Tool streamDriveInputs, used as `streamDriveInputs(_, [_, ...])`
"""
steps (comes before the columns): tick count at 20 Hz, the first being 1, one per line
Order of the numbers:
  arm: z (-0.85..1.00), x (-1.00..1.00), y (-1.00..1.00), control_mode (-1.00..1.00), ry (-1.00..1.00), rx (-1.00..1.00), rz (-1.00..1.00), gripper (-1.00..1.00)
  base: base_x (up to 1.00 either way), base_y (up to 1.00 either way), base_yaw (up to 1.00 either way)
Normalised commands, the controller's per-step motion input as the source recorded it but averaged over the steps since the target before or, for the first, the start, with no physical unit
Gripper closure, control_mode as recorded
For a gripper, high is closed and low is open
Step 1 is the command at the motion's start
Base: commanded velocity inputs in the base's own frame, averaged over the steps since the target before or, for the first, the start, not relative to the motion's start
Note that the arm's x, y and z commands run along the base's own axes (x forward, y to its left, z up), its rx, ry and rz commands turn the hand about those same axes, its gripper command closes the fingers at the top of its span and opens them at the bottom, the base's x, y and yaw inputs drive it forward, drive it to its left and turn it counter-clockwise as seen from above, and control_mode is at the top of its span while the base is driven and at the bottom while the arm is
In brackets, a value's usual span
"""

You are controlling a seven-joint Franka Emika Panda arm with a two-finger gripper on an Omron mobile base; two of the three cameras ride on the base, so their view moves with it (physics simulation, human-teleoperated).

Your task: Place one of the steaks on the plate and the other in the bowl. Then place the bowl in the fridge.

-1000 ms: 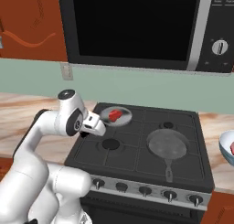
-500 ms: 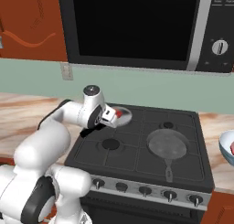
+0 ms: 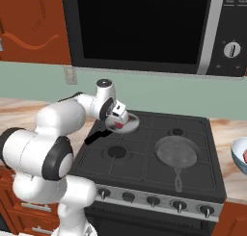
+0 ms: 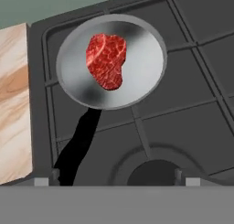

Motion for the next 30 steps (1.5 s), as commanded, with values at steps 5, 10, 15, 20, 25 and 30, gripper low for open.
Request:
streamDriveInputs(5, [-0.29, 0.5, 0.0, -1.0, 0.02, 0.0, 0.02, -1.0, 0.0, 0.0, 0.0])
streamDriveInputs(10, [-0.32, 0.53, 0.0, -1.0, 0.0, 0.0, 0.06, -1.0, 0.0, 0.0, 0.0])
streamDriveInputs(15, [-0.39, 0.54, -0.11, -1.0, 0.0, 0.0, 0.09, -1.0, 0.0, 0.0, 0.0])
streamDriveInputs(20, [-0.31, 0.6, -0.15, -1.0, 0.0, -0.01, 0.07, -1.0, 0.0, 0.0, 0.0])
streamDriveInputs(25, [-0.25, 0.4, -0.04, -1.0, 0.04, -0.01, 0.04, -1.0, 0.0, 0.0, 0.0])
streamDriveInputs(30, [-0.27, 0.0, 0.33, -1.0, 0.14, 0.0, 0.0, -1.0, 0.0, 0.0, 0.0])
